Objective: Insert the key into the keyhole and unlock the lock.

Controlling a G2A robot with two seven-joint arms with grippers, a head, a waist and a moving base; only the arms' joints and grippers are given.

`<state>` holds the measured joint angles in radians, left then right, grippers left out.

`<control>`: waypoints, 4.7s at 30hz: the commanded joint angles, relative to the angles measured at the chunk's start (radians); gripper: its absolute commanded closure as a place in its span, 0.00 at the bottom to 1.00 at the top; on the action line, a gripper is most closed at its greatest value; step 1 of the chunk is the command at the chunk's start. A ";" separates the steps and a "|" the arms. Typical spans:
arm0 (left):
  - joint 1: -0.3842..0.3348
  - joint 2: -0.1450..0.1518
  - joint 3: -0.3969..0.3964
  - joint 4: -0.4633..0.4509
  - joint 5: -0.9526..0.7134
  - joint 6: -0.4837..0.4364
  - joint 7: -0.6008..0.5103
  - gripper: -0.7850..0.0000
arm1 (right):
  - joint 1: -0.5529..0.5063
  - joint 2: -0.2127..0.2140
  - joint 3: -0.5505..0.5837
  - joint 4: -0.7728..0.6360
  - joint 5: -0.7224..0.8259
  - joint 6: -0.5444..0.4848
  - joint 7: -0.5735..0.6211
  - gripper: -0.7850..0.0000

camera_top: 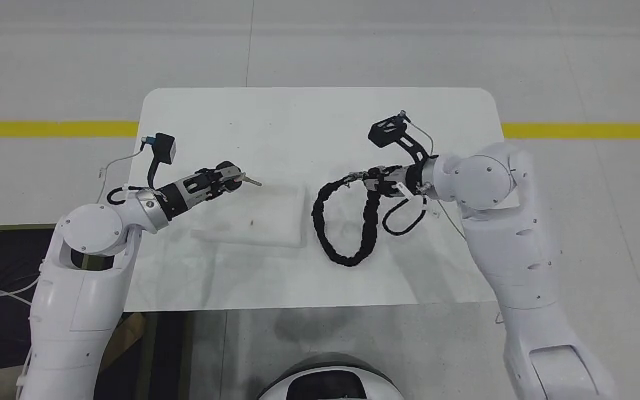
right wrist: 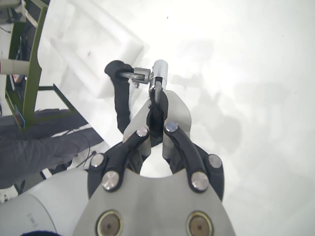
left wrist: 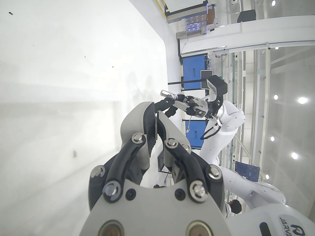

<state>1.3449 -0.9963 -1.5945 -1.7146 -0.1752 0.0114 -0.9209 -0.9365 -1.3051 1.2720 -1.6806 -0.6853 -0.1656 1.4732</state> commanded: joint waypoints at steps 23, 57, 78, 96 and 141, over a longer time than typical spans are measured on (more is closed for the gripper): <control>0.000 0.000 0.000 0.000 0.000 0.000 0.000 1.00 | -0.025 -0.034 0.045 0.431 1.415 -0.232 -0.051 1.00; 0.190 -0.081 0.142 -0.219 -0.182 -0.314 0.449 1.00 | -0.243 -0.016 0.001 0.132 0.807 -0.295 -0.555 1.00; 0.172 -0.107 0.190 -0.215 -0.081 -0.222 0.512 1.00 | -0.248 -0.007 -0.037 0.102 0.727 -0.347 -0.658 1.00; 0.173 -0.121 0.190 -0.216 -0.061 -0.217 0.488 1.00 | -0.245 0.001 -0.065 0.101 0.712 -0.353 -0.678 1.00; 0.157 -0.142 0.084 -0.136 -0.011 -0.274 0.590 1.00 | -0.267 0.025 -0.039 0.045 0.893 -0.285 -0.674 1.00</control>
<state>1.5163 -1.1380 -1.4900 -1.8544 -0.3268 -0.2163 -0.4292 -1.2010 -1.2809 1.2309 -1.6292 0.1809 -0.4547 0.7887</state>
